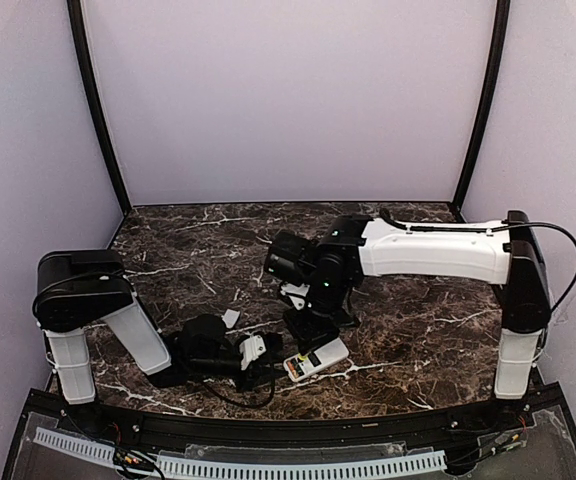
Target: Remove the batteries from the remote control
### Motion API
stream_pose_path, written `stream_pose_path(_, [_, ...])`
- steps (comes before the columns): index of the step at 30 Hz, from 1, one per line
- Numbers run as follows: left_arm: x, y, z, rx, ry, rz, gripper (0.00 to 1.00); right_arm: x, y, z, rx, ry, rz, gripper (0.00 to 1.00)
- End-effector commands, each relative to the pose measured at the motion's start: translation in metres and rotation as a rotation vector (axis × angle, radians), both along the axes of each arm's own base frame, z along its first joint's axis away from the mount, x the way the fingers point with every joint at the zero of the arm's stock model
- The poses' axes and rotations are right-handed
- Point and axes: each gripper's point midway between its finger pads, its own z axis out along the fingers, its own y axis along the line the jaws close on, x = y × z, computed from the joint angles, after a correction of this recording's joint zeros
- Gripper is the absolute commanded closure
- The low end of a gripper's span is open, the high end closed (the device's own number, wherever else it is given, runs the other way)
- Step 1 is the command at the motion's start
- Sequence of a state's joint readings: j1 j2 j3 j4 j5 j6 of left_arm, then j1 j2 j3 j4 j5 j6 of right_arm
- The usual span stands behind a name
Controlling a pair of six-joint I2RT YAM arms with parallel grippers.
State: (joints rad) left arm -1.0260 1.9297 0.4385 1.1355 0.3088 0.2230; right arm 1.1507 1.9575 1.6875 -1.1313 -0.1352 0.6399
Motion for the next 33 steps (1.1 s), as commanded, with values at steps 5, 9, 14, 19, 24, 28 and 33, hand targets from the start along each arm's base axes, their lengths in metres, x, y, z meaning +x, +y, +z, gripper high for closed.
stream_pose_path(5, [-0.003, -0.002, -0.007, 0.021, 0.027, -0.003, 0.7, -0.004, 0.009, -0.017, 0.171, 0.085, 0.043, 1.0])
stream_pose_path(9, [-0.003, -0.002, -0.007, 0.023, 0.032, -0.003, 0.7, -0.005, 0.005, -0.019, 0.216, 0.112, 0.046, 1.0])
stream_pose_path(14, [-0.003, -0.002, -0.008, 0.029, 0.037, -0.002, 0.71, -0.004, 0.001, -0.016, 0.282, 0.136, 0.041, 1.0])
stream_pose_path(19, [-0.003, -0.003, -0.009, 0.039, 0.044, -0.005, 0.71, -0.001, -0.004, -0.018, 0.306, 0.143, 0.03, 1.0])
stream_pose_path(24, [-0.002, -0.005, -0.007, 0.038, 0.046, -0.006, 0.71, -0.002, -0.005, -0.019, 0.328, 0.15, 0.029, 1.0])
stream_pose_path(28, [-0.002, -0.006, -0.005, 0.031, 0.057, -0.004, 0.72, -0.001, -0.01, -0.016, 0.344, 0.146, 0.021, 1.0])
stream_pose_path(33, [-0.001, -0.009, -0.004, 0.03, 0.065, -0.004, 0.72, 0.003, -0.016, -0.014, 0.356, 0.137, 0.011, 1.0])
